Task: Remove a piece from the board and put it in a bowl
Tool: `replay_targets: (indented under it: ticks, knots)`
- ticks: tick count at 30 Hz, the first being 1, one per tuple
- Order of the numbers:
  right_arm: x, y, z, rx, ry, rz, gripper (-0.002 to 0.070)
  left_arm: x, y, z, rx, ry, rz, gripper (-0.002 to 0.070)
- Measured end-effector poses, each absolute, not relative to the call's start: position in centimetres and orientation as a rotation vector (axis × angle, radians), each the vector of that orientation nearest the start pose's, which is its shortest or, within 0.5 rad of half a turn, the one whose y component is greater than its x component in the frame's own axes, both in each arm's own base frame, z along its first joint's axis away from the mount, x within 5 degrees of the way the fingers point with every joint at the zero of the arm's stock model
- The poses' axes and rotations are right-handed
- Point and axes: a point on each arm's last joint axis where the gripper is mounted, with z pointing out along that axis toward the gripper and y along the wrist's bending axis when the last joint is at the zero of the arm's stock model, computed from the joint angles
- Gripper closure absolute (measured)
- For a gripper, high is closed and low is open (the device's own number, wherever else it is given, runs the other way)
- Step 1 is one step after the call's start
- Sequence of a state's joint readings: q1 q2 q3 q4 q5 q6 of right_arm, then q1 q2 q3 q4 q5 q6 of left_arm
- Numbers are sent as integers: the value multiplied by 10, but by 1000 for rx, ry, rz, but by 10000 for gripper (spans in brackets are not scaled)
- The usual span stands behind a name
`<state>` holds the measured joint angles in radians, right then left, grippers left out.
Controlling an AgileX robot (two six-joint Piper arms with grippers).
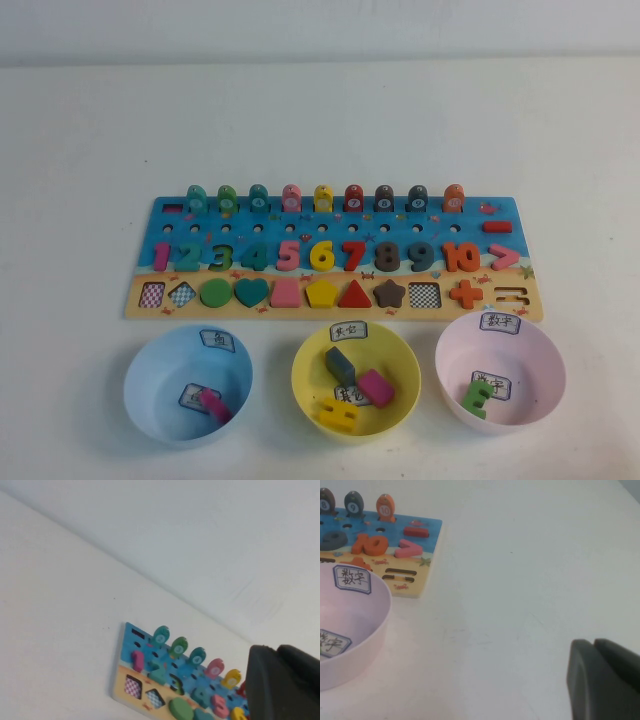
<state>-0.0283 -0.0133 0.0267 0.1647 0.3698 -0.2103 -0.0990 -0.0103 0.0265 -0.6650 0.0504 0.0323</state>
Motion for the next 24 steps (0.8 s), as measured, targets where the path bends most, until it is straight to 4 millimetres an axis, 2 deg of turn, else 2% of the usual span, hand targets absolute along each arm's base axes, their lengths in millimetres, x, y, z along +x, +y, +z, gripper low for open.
replay_targets:
  ticks: [3, 6, 8, 12, 17, 18, 19, 21, 24]
  knots:
    - [53, 4, 172, -67, 1860, -4, 694, 56, -10, 201, -476, 1516, -704, 678]
    - [53, 4, 172, -67, 1860, -4, 694, 56, -17, 208, -451, 1605, -759, 678]
    - [53, 4, 172, -67, 1860, -4, 694, 58, -21, 220, -370, 1692, -729, 678]
    - [53, 4, 172, -67, 1860, -4, 694, 72, -29, 262, -138, 1938, -571, 678]
    - [53, 4, 172, -67, 1860, -4, 694, 106, -27, 310, 83, 2224, -324, 678]
    - [53, 4, 172, -67, 1860, -4, 694, 118, -27, 321, 117, 2279, -274, 678]
    - [53, 4, 172, -67, 1860, -4, 694, 123, -25, 324, 141, 2326, -238, 678]
    - [53, 4, 172, -67, 1860, -4, 694, 147, -24, 339, 190, 2403, -157, 678]
    - [53, 4, 172, -67, 1860, -4, 694, 179, -25, 351, 246, 2488, -105, 678]
